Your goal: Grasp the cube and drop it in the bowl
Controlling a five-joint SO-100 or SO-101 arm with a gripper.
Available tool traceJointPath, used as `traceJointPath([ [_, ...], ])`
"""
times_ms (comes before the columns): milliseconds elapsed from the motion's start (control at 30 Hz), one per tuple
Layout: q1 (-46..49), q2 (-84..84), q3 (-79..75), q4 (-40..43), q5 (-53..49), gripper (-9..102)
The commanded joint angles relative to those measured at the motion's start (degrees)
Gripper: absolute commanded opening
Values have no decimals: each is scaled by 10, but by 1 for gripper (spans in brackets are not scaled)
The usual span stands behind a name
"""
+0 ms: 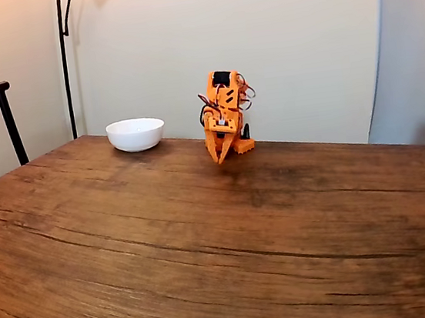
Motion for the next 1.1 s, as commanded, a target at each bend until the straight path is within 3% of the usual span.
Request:
traceJointPath([
  [0, -5, -2, -3, 3, 1, 0],
  [500, -5, -2, -3, 2, -1, 0],
  [733, 1, -5, -3, 40, -124, 0],
  [1067, -5, -3, -3, 41, -127, 0],
])
